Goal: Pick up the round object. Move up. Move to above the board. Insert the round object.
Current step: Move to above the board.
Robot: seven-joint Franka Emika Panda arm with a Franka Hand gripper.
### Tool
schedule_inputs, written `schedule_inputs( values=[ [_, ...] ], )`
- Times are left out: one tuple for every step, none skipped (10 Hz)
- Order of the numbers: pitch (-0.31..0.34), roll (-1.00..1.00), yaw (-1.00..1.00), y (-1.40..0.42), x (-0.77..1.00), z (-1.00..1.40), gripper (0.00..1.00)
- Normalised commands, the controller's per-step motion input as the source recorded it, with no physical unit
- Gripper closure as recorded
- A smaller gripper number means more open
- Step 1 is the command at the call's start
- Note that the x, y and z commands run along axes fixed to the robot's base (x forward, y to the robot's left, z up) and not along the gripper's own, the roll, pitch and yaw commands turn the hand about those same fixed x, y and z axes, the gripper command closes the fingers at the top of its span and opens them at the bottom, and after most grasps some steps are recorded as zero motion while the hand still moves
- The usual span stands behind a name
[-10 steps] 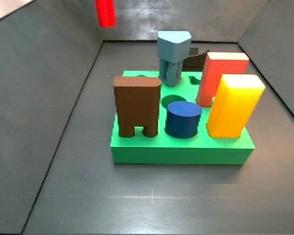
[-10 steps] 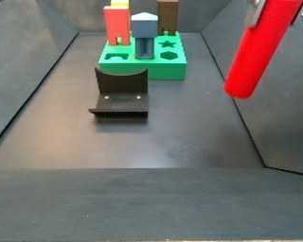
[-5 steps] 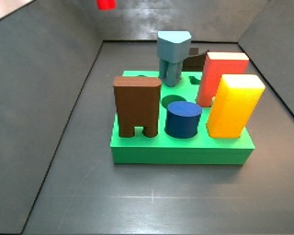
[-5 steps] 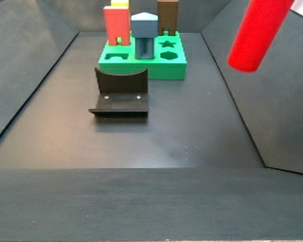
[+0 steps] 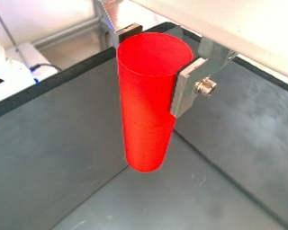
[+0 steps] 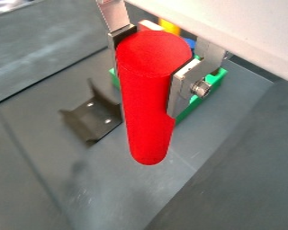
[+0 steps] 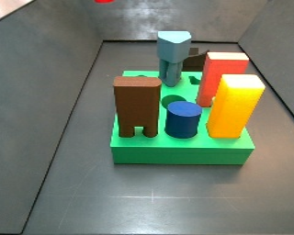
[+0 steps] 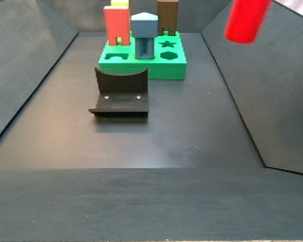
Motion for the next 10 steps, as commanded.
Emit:
schedule_inputs(
  values=[
    [0.305,0.0,-0.22,-1.0,0.37,0.06,1.0],
    [0.236,-0.02,-0.11,-1.0,0.37,0.06,1.0],
    [0.181,-0.01,-0.06,-1.0,0.38,0.07,1.0],
    [0.132,-0.01,-0.02,-1.0,0.38,0.07,1.0],
    [0.12,-0.01,-0.01,-1.0,0.39,0.07,1.0],
    [0.118,0.0,0.0,-1.0,0.39,0.07,1.0],
    [0.122,-0.02,0.0,-1.0,0.4,0.08,1.0],
    [0.124,0.0,0.0,-1.0,0.41,0.08,1.0],
    [0.126,0.0,0.0,-1.0,0.42,0.08,1.0],
    [0.136,0.0,0.01,-1.0,0.44,0.09,1.0]
  ],
)
